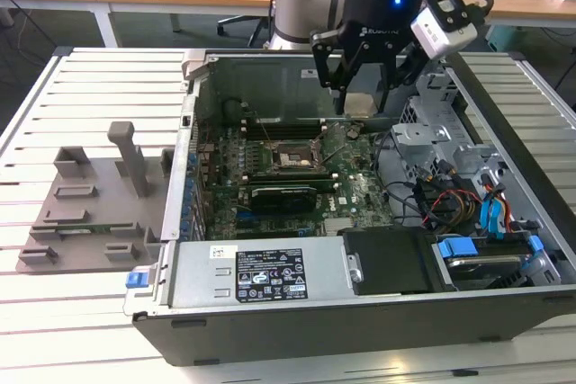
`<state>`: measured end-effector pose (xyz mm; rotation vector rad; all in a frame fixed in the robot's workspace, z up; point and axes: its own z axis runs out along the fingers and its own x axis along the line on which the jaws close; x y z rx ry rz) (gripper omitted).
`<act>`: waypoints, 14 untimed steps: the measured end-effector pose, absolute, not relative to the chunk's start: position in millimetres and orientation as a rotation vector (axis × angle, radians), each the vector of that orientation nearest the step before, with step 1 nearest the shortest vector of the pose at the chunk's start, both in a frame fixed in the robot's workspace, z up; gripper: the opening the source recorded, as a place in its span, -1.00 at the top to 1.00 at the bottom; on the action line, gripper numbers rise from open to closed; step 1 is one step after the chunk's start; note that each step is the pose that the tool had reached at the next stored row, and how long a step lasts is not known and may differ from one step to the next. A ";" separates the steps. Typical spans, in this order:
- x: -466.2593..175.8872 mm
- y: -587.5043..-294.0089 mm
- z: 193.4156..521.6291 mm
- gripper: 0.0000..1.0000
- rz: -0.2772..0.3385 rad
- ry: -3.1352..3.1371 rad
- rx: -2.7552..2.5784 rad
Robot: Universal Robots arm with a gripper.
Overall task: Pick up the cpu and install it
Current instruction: 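Pick up the cpu and move it towards the insertion slot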
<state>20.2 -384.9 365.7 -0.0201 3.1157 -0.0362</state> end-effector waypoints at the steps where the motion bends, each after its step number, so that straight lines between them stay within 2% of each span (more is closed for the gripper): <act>1: 19.9 -384.4 364.4 -0.09 -0.036 3.116 -0.020; 14: -7.7 -364.8 335.0 -0.09 -0.036 3.116 -0.020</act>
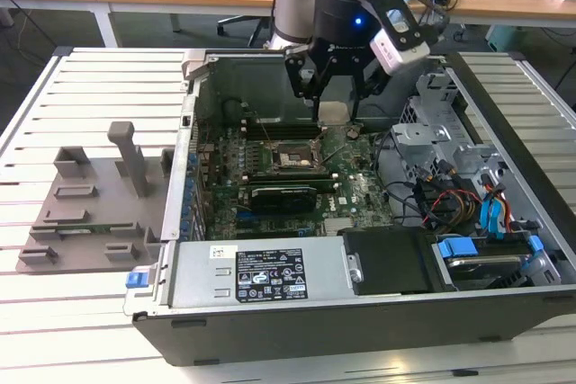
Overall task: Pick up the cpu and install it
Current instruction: 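Pick up the cpu and move it towards the insertion slot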
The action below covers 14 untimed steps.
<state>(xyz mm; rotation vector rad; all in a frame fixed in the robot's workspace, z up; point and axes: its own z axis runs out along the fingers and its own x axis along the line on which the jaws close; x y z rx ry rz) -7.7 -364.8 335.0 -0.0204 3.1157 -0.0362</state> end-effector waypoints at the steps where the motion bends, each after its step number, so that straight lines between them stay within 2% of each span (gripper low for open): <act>1: -9.0 -363.4 334.0 -0.09 -0.036 3.116 -0.020; 7: -20.5 -349.3 320.6 -0.09 -0.036 3.116 -0.020; 10: -35.8 -332.5 291.9 -0.09 -0.036 3.116 -0.020; 14: -38.5 -327.6 282.2 -0.09 -0.036 3.116 -0.020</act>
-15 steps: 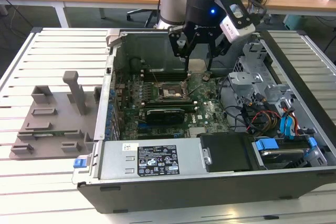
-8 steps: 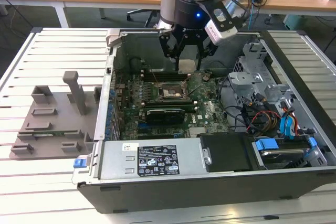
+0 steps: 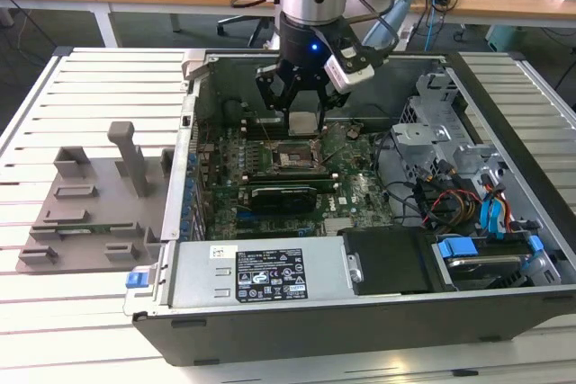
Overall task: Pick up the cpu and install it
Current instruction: 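Pick up the cpu and move it towards the insertion slot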
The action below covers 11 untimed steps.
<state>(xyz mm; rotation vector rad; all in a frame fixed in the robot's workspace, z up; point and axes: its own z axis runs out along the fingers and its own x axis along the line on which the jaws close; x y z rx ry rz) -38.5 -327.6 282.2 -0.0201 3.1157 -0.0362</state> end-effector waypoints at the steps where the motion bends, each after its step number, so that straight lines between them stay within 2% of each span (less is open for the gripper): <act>1: -39.3 -325.3 278.6 -0.09 -0.036 3.116 -0.020; 11: -45.7 -312.8 256.1 -0.09 -0.037 3.116 -0.020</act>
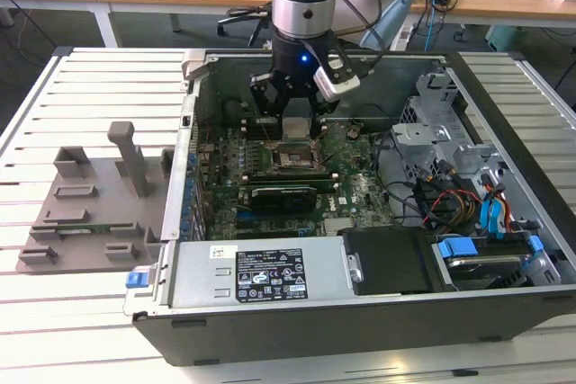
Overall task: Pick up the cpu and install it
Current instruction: 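Pick up the cpu and move it towards the insertion slot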
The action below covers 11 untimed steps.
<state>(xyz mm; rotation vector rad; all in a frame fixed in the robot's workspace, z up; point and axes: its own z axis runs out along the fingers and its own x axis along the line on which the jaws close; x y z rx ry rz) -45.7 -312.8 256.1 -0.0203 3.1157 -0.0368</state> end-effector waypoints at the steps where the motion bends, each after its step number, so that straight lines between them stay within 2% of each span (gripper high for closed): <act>1: -45.7 -312.6 254.6 -0.09 -0.046 3.116 -0.021; 11: -45.7 -312.6 254.5 -0.09 -0.049 3.116 -0.021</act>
